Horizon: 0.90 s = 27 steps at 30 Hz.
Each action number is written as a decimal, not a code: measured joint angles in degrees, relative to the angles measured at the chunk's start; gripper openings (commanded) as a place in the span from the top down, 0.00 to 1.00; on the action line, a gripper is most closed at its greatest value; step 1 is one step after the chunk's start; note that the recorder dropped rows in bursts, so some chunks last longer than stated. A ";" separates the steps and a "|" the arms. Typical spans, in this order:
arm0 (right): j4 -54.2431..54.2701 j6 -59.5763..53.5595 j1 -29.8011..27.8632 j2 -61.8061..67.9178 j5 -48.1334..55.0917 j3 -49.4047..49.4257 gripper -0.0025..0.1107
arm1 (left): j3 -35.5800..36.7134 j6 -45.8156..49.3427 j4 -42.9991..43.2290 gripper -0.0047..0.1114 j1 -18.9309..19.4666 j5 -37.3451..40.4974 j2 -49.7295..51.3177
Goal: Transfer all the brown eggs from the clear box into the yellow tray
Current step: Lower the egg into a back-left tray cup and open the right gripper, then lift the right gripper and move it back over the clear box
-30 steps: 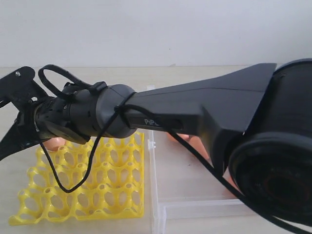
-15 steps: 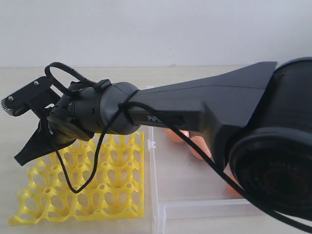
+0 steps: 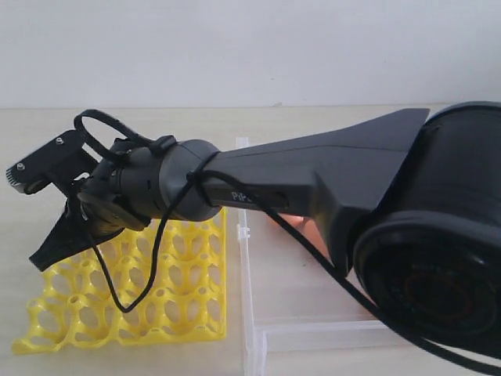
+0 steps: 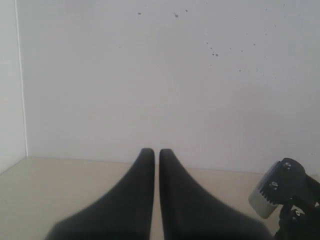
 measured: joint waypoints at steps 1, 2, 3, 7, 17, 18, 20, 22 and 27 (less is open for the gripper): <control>-0.26 -0.57 0.00 -0.24 1.09 0.00 0.98 | 0.00 0.00 0.00 0.93 0.00 0.00 0.00; -0.93 -0.83 0.00 -0.61 2.40 0.00 0.98 | 0.00 0.00 0.00 0.93 0.00 0.00 0.00; -1.93 -0.94 0.00 -1.29 3.95 0.00 0.98 | 0.00 0.00 0.00 0.93 0.00 0.00 0.00; -7.24 -0.17 0.27 -4.76 8.78 0.78 0.98 | 0.00 0.00 0.00 0.93 0.00 0.00 0.00; -2.91 -5.66 -0.18 -17.66 28.38 0.78 0.98 | 0.00 0.00 0.00 0.93 0.00 0.00 0.00; 1.09 -8.57 -1.42 -18.70 31.55 0.78 0.98 | 0.00 0.00 0.00 0.93 0.00 0.00 0.00; 9.71 -14.77 -4.27 -20.46 37.72 0.78 0.98 | 0.00 0.00 0.00 0.93 0.00 0.00 0.00; 18.85 -21.39 -7.72 -21.42 43.97 0.78 0.98 | 0.00 0.00 0.00 0.93 0.00 0.00 0.00; 25.93 -28.03 -12.46 -22.56 47.04 1.63 0.98 | 0.00 0.00 0.00 0.93 0.00 0.00 0.00</control>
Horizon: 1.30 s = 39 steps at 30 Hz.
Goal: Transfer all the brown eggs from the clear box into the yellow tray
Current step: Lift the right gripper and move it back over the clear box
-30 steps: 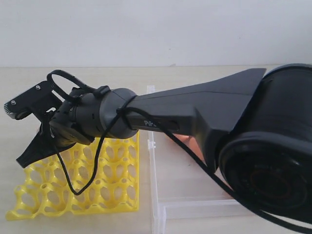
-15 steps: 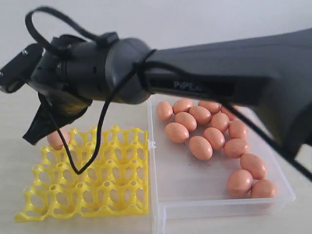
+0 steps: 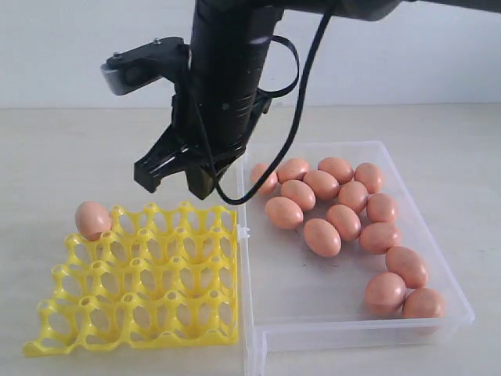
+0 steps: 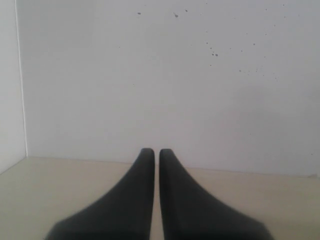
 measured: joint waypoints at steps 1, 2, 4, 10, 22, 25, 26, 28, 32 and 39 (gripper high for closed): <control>-1.27 -0.88 -0.24 -0.40 0.10 0.66 0.98 | 0.00 0.00 0.00 0.93 0.00 0.00 0.00; -2.64 -1.69 -0.33 -1.07 0.10 1.29 0.98 | 0.00 0.00 0.00 0.93 0.00 0.00 0.00; -5.38 -4.70 -0.37 -2.71 0.19 3.46 0.98 | 0.00 0.00 0.00 0.93 0.00 0.00 0.00; -16.72 -9.97 -0.37 -12.71 -1.43 18.67 0.98 | 0.00 0.00 0.00 0.93 0.00 0.00 0.00; -101.09 85.87 -1.00 -32.56 -34.47 56.50 0.98 | 0.00 0.00 0.00 0.93 0.00 0.00 0.00; -105.52 104.56 -7.06 -31.74 -49.29 56.90 0.98 | 0.00 0.00 0.00 0.93 0.00 0.00 0.00; -104.86 106.91 -10.50 -31.09 -57.17 56.90 0.98 | 0.00 0.00 0.00 0.93 0.00 0.00 0.00; -102.80 109.73 -17.49 -29.90 -72.48 56.74 0.98 | 0.00 0.00 0.00 0.93 0.00 0.00 0.00; -105.31 116.83 -27.33 -26.75 -93.84 54.42 0.98 | 0.00 0.00 0.00 0.93 0.00 0.00 0.00; -106.55 100.80 -31.97 -24.35 -102.06 52.95 0.98 | 0.00 0.00 0.00 0.93 0.00 0.00 0.00</control>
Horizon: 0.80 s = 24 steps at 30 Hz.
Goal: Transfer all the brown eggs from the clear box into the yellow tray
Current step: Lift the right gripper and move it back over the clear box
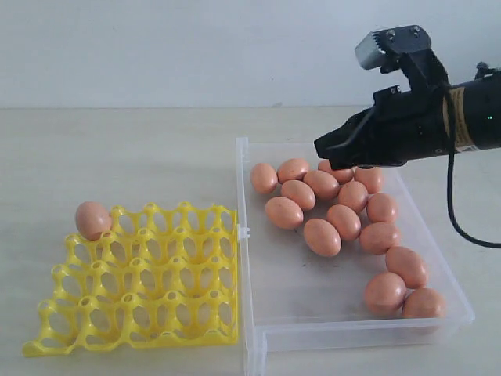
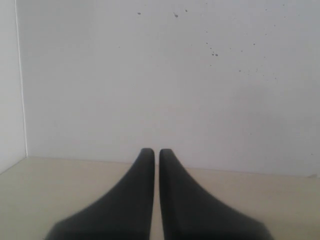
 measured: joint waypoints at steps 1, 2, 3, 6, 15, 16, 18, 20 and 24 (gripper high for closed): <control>-0.16 -4.78 0.00 0.00 1.05 0.00 0.98 | 0.00 0.00 0.00 0.93 0.00 0.00 0.00; -0.19 -9.55 0.23 0.00 2.62 0.00 0.98 | 0.00 0.00 0.00 0.93 0.00 0.00 0.00; -0.41 -13.41 0.52 0.00 4.30 0.00 0.98 | 0.00 0.00 0.00 0.93 0.00 0.00 0.00; -0.51 -27.45 3.70 0.00 14.40 0.00 0.98 | 0.00 0.00 0.00 0.93 0.00 0.00 0.00; 6.98 -46.45 14.10 3.19 57.67 -4.71 0.98 | 0.00 0.00 0.00 0.93 0.00 0.00 0.00; 12.29 -47.91 13.59 3.81 58.07 -6.52 0.98 | 0.00 0.00 0.00 0.93 0.00 0.00 0.00; 31.23 -57.39 12.06 5.48 58.18 -11.35 0.98 | 0.00 0.00 0.00 0.93 0.00 0.00 0.00; 52.28 -72.32 10.61 7.46 60.42 -15.90 0.98 | 0.00 0.00 0.00 0.93 0.00 0.00 0.00; 89.05 -97.05 8.94 13.45 74.69 -24.25 0.96 | 0.00 0.00 0.00 0.93 0.00 0.00 0.00</control>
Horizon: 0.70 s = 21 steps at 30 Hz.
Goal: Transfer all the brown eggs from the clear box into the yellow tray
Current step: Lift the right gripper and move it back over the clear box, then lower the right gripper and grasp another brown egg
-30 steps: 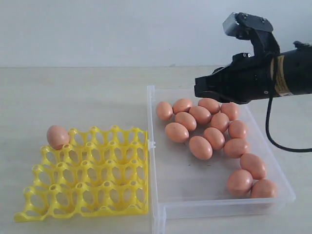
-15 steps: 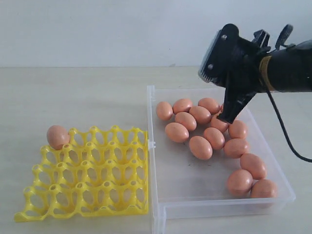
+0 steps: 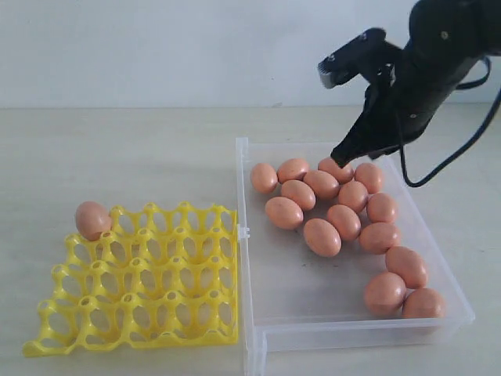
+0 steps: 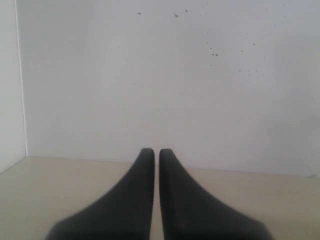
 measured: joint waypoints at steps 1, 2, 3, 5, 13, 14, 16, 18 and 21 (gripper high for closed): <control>4.15 -3.11 -0.09 1.07 3.24 -1.49 0.92 | 0.00 0.00 0.00 0.93 0.00 0.00 0.00; 8.33 -5.17 -0.09 2.12 6.58 -3.07 0.86 | 0.00 0.00 0.00 0.93 0.00 0.00 0.00; 11.61 -6.51 -0.09 2.86 9.01 -4.39 0.81 | 0.00 0.00 0.00 0.93 0.00 0.00 0.00; 16.17 -7.96 -0.09 3.37 11.25 -6.20 0.64 | 0.00 0.00 0.00 0.93 0.00 0.00 0.00; 20.33 -8.05 -0.09 5.75 18.47 -7.80 0.53 | 0.00 0.00 0.00 0.93 0.00 0.00 0.00; 20.34 -8.30 -0.09 6.71 19.76 -7.80 0.52 | 0.00 0.00 0.00 0.93 0.00 0.00 0.00; 20.34 -8.78 0.01 8.01 20.95 -7.80 0.52 | 0.00 0.00 0.00 0.93 0.00 0.00 0.00; 20.34 -10.09 0.13 8.85 21.19 -7.80 0.52 | 0.00 0.00 0.00 0.93 0.00 0.00 0.00; 20.34 -12.80 1.23 9.37 21.20 -7.80 0.52 | 0.00 0.00 0.00 0.93 0.00 0.00 0.00</control>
